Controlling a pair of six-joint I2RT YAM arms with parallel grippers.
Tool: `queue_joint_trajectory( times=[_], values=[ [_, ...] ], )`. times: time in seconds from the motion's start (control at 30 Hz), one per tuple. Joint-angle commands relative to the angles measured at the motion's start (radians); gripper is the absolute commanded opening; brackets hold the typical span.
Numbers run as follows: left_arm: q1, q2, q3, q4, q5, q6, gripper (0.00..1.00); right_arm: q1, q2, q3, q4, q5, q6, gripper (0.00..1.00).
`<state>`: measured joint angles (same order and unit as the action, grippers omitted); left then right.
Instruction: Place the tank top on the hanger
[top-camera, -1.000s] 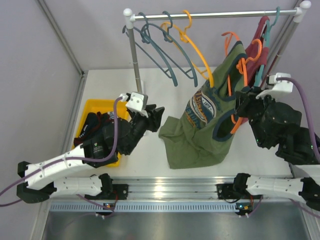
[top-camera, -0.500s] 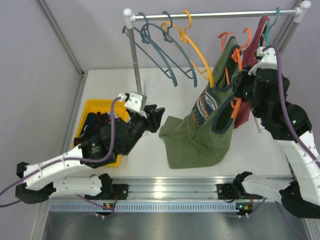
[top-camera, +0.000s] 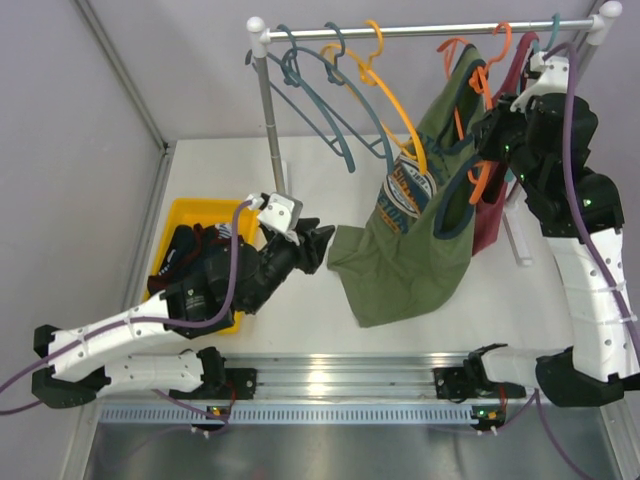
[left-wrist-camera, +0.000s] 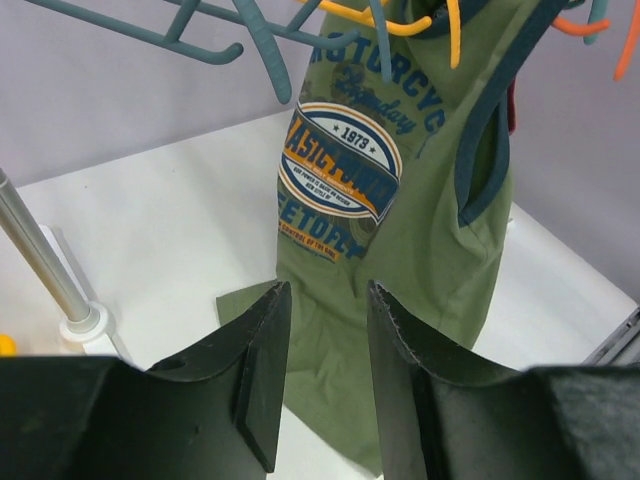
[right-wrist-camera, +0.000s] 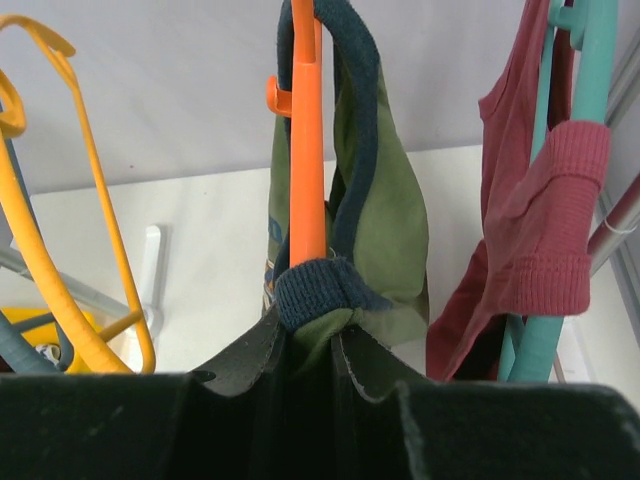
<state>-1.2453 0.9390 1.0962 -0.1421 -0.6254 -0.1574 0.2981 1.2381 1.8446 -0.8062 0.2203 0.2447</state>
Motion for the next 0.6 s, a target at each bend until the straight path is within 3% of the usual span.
queue_joint_trajectory(
  times=[0.0,0.37,0.57],
  values=[
    [0.0,-0.025,-0.012,0.052,0.023,0.028,0.41,-0.034,0.004,0.088,0.094,-0.021,-0.022,0.0],
    [0.001,-0.011,-0.029,0.068,0.039,0.055,0.42,-0.115,0.096,0.206,0.072,-0.038,-0.031,0.0],
    [0.001,-0.012,-0.035,0.064,0.036,0.053,0.43,-0.206,0.115,0.202,0.07,-0.136,-0.03,0.0]
  ],
)
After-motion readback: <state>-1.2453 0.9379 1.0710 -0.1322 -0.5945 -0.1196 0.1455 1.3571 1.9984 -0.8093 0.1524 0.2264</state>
